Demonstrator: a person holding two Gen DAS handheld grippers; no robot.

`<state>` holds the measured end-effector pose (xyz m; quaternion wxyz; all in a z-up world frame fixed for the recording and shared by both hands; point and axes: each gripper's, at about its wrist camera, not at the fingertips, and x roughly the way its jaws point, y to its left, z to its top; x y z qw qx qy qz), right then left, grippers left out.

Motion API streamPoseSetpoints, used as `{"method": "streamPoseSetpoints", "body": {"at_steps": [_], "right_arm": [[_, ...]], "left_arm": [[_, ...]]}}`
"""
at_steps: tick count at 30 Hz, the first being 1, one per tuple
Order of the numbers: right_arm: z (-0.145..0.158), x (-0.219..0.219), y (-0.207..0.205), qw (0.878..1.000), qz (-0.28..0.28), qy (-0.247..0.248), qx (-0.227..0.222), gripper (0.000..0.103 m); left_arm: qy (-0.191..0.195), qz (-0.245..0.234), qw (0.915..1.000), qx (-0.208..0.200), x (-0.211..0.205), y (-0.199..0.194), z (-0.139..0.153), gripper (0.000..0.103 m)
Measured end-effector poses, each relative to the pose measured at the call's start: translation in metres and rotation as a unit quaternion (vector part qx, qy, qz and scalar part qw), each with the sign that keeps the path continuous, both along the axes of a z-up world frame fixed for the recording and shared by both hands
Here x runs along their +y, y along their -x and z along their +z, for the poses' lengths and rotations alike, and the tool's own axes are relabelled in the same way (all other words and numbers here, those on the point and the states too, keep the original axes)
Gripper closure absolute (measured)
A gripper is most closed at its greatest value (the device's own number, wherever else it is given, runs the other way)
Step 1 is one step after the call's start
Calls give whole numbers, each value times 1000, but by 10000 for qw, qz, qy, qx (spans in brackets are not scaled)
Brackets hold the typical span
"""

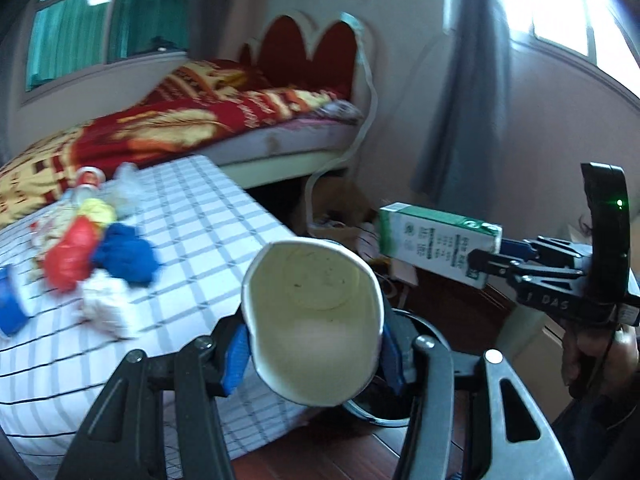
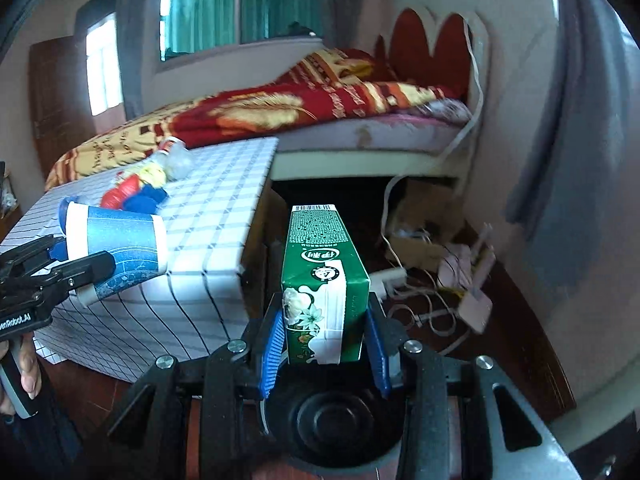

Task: Collect trash
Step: 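Carry both items over the black bucket and open both tools to drop them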

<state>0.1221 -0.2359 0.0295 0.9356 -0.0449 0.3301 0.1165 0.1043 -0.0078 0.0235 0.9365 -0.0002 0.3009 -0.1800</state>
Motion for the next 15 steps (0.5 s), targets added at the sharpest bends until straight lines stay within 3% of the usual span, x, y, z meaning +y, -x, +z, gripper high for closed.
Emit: {"method": "streamPoseSetpoints", "body": {"at_steps": [8, 15], "right_arm": [[-41, -42, 10, 9980, -222, 122, 581, 63], [-90, -57, 4, 9923, -106, 214, 1212, 63]], "left_arm": [[-99, -636, 9967, 495, -59, -10, -35, 48], [-236, -1033, 9880, 1121, -94, -26, -77, 48]]}}
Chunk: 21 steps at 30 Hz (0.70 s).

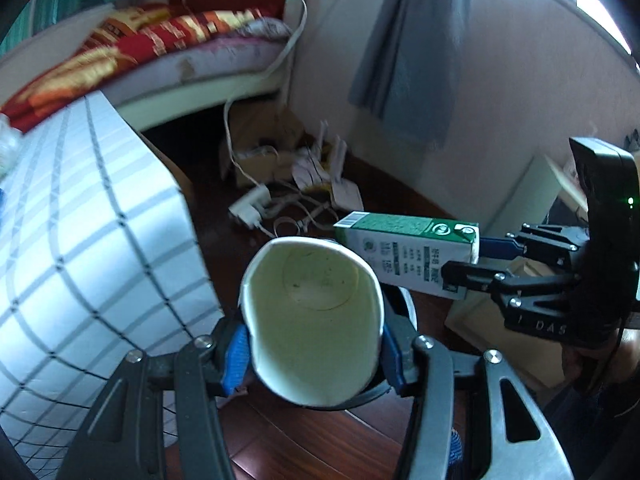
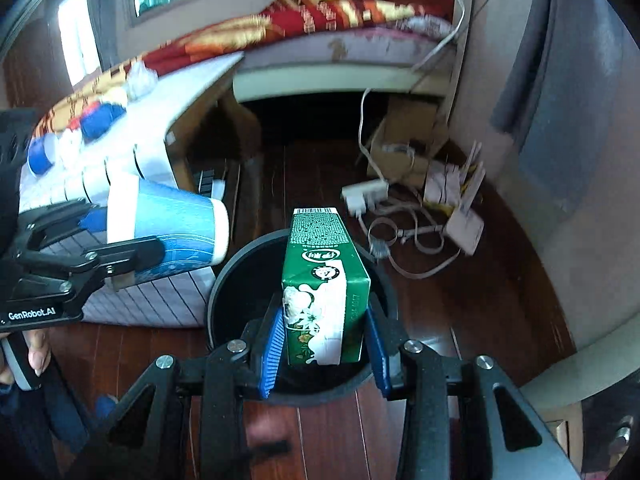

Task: Collect trash
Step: 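Carry both items over the black bucket and open both tools to drop them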

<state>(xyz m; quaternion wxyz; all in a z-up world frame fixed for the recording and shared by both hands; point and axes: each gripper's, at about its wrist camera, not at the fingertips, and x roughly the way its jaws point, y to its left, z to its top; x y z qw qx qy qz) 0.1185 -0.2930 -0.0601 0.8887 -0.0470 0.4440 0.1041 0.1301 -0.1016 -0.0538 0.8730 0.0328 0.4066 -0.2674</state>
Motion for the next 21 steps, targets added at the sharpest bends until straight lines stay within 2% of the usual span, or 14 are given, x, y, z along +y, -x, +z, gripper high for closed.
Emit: {"method": "streamPoseSetpoints", "body": {"at_steps": [3, 4, 5, 6, 7, 9, 14, 21], "right_arm": [[-24, -4, -11, 9995, 92, -62, 298, 62], [-31, -5, -16, 9991, 114, -97, 395, 62], [-38, -6, -20, 9988, 83, -66, 477, 52], [-47, -7, -24, 9983, -43, 72, 577, 17], [-56, -10, -28, 9973, -206, 201, 678, 5], [-67, -19, -30, 9959, -411, 235, 773, 3], [-62, -28, -28, 9951, -673, 209, 697, 0], [-50, -22, -29, 9965, -668, 164, 472, 0]], "left_arm": [[-97, -76, 9996, 263, -11, -6, -17, 43], [-128, -78, 9988, 460, -15, -11, -26, 30], [-138, -18, 9985, 527, -17, -14, -32, 21], [-200, 108, 9984, 524, -17, -15, -37, 16], [-250, 217, 9977, 584, -15, -18, -43, 10], [-252, 350, 9965, 722, -10, -18, -50, 4], [-446, 864, 9935, 595, 12, -9, -51, 0], [-523, 1251, 9905, 249, 34, 1, -26, 0]]}}
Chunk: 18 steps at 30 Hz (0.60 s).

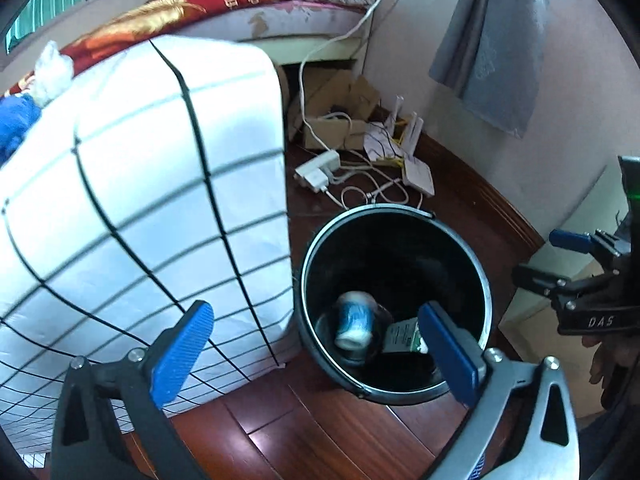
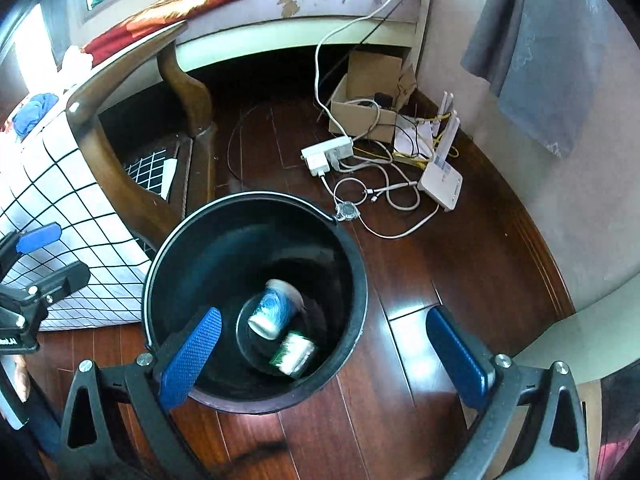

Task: Collect trash
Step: 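Carry both items over the black bucket and open both tools to drop them, then move both empty tools back over the table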

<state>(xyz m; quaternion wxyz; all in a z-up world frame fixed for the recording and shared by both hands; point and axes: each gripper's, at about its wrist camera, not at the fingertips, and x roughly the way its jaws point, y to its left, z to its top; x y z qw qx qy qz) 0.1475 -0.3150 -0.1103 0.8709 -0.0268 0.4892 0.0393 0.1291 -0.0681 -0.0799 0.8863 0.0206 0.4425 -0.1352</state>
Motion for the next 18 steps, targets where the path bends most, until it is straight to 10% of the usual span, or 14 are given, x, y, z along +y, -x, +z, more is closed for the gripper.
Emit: {"method": "streamPoseSetpoints", "body": {"at_steps": [18], "right_arm": [[71, 58, 21, 9954, 475, -111, -829, 0]], "left_arm": [[-15, 289, 9974, -665, 20, 17, 56, 0]]}}
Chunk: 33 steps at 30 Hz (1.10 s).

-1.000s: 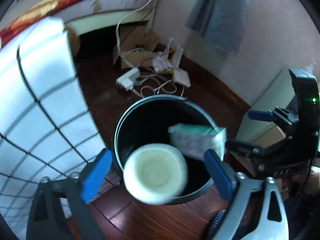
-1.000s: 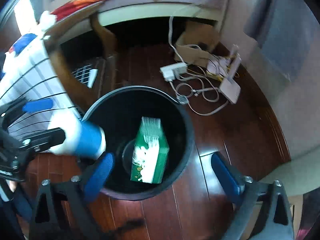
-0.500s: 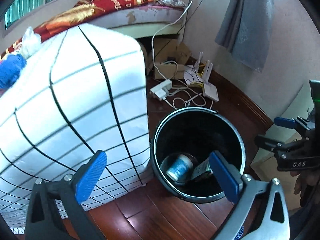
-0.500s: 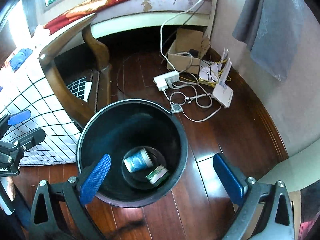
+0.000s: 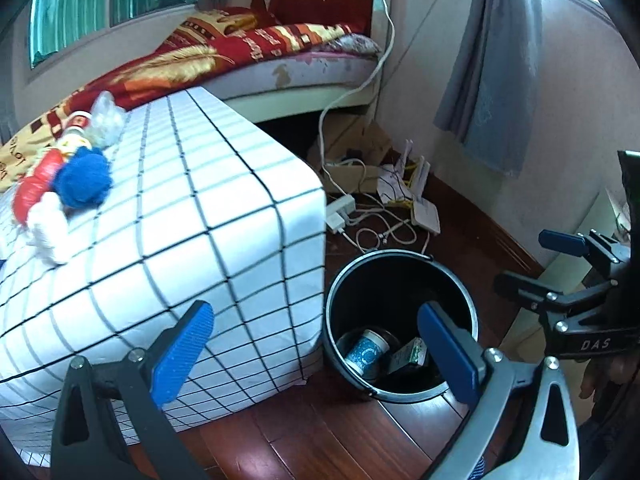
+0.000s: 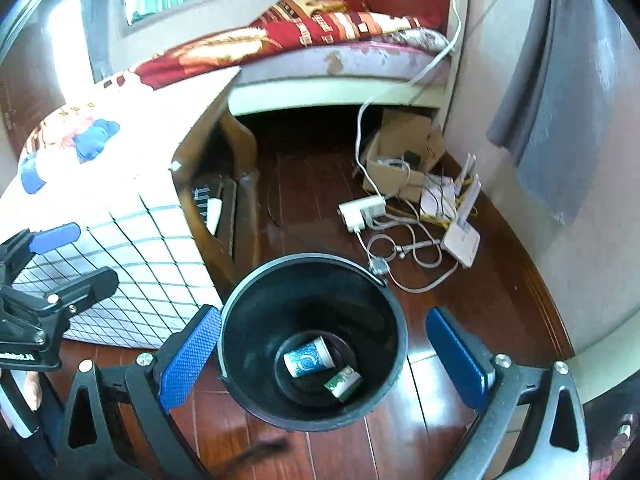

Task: Collect trash
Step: 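Move both empty tools back over the table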

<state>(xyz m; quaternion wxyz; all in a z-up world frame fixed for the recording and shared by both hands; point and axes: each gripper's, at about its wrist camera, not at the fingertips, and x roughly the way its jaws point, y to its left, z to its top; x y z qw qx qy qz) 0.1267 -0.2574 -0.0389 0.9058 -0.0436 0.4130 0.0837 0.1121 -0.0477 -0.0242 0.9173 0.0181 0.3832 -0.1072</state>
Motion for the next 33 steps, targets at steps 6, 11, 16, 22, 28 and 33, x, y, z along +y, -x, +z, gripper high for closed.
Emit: {"method": "streamPoseSetpoints", "body": {"at_steps": [6, 11, 16, 22, 28, 33], "right_arm": [[25, 30, 2, 9992, 259, -102, -292, 0], [37, 65, 1, 9974, 569, -134, -419, 0], [49, 104, -5, 9937, 926, -267, -576, 0], [56, 164, -10, 9863, 1395, -158, -867, 0], [62, 233, -20, 9791, 1879, -222, -749, 0], [56, 284, -32, 9704, 2287, -340, -691, 4]], "left_arm": [[30, 315, 9993, -192, 29, 14, 17, 0], [43, 663, 9972, -341, 62, 25, 27, 0], [-6, 1095, 9926, -519, 103, 40, 37, 0], [48, 1763, 9822, -649, 167, 56, 41, 0], [-21, 2588, 9636, -669, 232, 58, 38, 0], [-10, 2946, 9533, -667, 270, 50, 33, 1]]}}
